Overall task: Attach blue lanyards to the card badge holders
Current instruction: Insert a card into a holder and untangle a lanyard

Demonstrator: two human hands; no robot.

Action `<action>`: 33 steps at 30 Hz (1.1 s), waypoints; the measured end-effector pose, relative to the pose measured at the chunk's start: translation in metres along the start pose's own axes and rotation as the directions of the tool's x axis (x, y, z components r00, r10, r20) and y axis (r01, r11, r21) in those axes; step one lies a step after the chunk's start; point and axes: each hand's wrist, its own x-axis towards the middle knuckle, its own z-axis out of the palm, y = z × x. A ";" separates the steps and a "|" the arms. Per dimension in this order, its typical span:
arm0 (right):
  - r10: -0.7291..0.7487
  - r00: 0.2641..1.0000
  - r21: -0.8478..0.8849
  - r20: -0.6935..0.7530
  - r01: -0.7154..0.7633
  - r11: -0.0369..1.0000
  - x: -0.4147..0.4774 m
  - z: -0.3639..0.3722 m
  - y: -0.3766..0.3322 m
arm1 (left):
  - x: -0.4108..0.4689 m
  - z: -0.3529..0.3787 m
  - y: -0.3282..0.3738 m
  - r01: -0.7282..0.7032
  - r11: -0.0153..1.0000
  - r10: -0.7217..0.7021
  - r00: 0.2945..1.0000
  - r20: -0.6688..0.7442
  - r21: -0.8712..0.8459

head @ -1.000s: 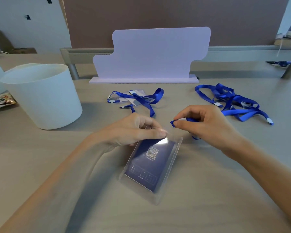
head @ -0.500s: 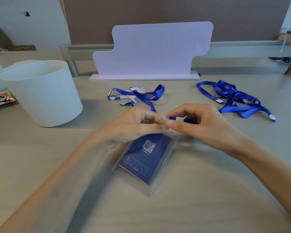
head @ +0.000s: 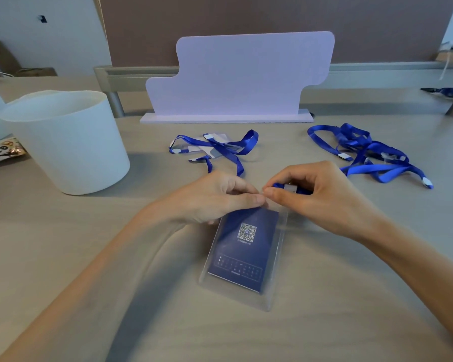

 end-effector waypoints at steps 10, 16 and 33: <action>0.183 0.982 0.229 0.040 -0.187 0.955 0.000 -0.005 -0.008 | 0.004 -0.002 -0.003 -0.088 0.989 0.081 0.995 -0.060 -0.120; 0.161 0.983 0.183 0.093 -0.176 0.967 -0.001 -0.007 -0.009 | 0.004 -0.002 -0.005 -0.106 0.990 0.101 0.993 -0.052 -0.097; 0.108 0.992 -0.218 0.067 -0.091 0.972 -0.001 -0.003 -0.006 | 0.008 0.007 -0.009 -0.084 0.996 0.084 0.996 -0.003 -0.043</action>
